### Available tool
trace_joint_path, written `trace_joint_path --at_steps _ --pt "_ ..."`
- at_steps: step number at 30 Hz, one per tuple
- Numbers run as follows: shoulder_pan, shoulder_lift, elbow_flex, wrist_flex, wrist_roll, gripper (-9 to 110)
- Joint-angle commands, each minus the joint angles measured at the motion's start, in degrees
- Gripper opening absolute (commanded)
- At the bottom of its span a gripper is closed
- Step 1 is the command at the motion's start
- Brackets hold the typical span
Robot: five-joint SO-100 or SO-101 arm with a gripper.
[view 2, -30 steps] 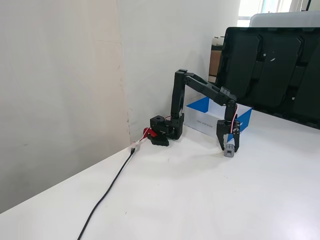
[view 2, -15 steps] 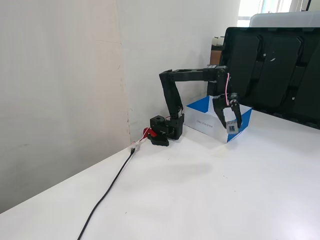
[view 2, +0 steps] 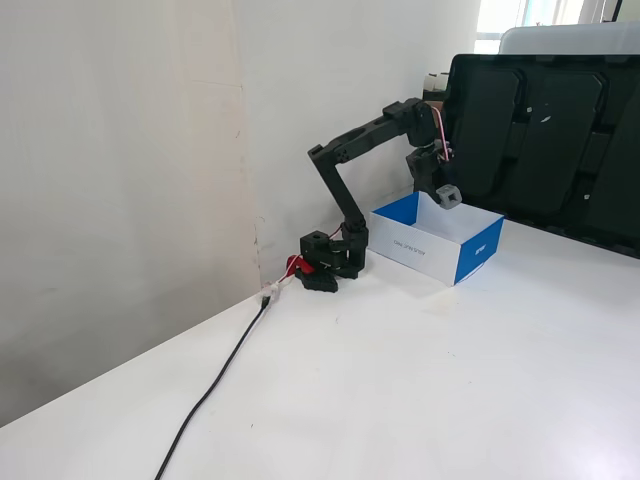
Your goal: Pick the gray block and keep it in the box.
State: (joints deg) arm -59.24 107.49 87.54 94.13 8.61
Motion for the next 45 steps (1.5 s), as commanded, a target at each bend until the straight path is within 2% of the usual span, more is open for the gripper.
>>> trace_joint_path --at_steps 1,5,7,9,11,14,24,30,37,45 --pt "-8.35 0.88 -5.36 -1.14 0.70 0" --pt "-14.77 -4.13 -6.77 -2.46 0.79 3" --pt "-15.21 -4.31 -5.01 -3.16 0.79 21" --pt "-14.15 -4.31 -4.39 -4.57 0.88 29" --pt "-12.66 -4.31 -4.66 -5.10 0.97 31" --pt "-10.37 -2.37 -4.92 -5.19 1.05 31" --pt "10.99 4.22 0.09 -5.89 0.35 25" --pt "24.79 10.90 10.46 -9.93 0.26 25" --pt "43.07 8.88 12.92 -11.95 0.09 24" --pt "55.63 2.81 17.40 -19.16 -5.36 28"
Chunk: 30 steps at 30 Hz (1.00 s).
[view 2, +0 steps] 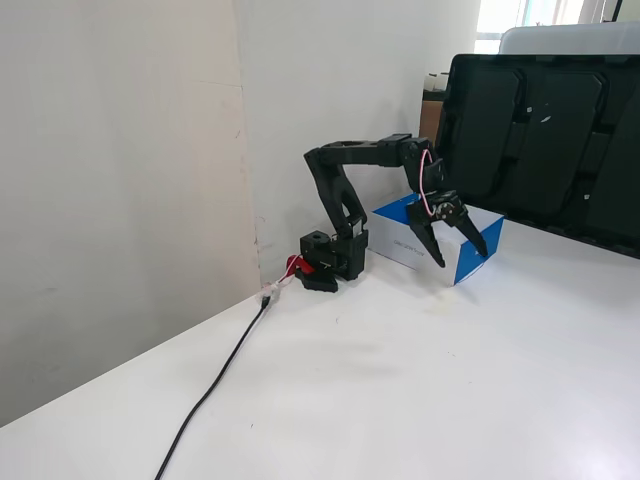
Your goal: Pick the gray block and keep it in the box.
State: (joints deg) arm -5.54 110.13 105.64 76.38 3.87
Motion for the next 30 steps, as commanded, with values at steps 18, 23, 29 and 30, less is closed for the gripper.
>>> trace_joint_path --at_steps 18,23,29,30 --pt "8.09 4.57 15.73 -12.30 -4.92 0" --pt "5.54 19.95 28.13 -13.54 -4.92 0" --pt "3.43 27.07 34.10 -12.30 -5.01 0" --pt "3.16 27.60 35.07 -12.66 -5.01 0"
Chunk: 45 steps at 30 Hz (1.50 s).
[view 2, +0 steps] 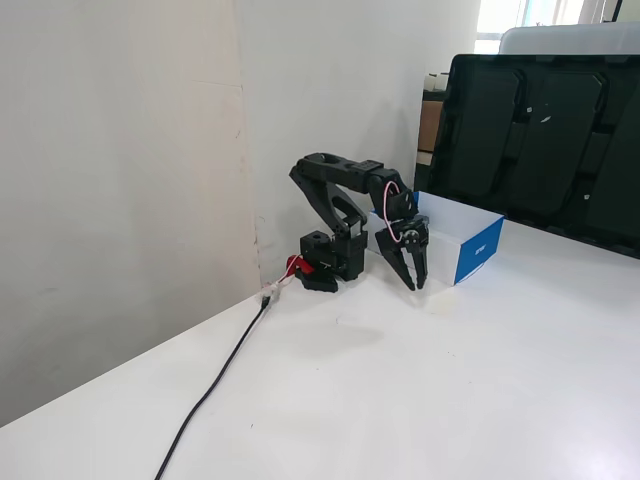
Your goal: Pick the gray block and keep it in the box.
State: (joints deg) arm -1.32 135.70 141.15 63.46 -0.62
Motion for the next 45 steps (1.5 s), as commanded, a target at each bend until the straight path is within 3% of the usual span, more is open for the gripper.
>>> trace_joint_path --at_steps 1,27,33,45 --pt "-0.97 2.46 -0.09 0.09 -0.53 0" --pt "-4.83 38.85 22.24 -4.83 -0.79 0" --pt "-5.10 59.85 30.41 1.49 -1.05 0" --pt "-3.43 60.73 32.43 2.29 -1.32 0"
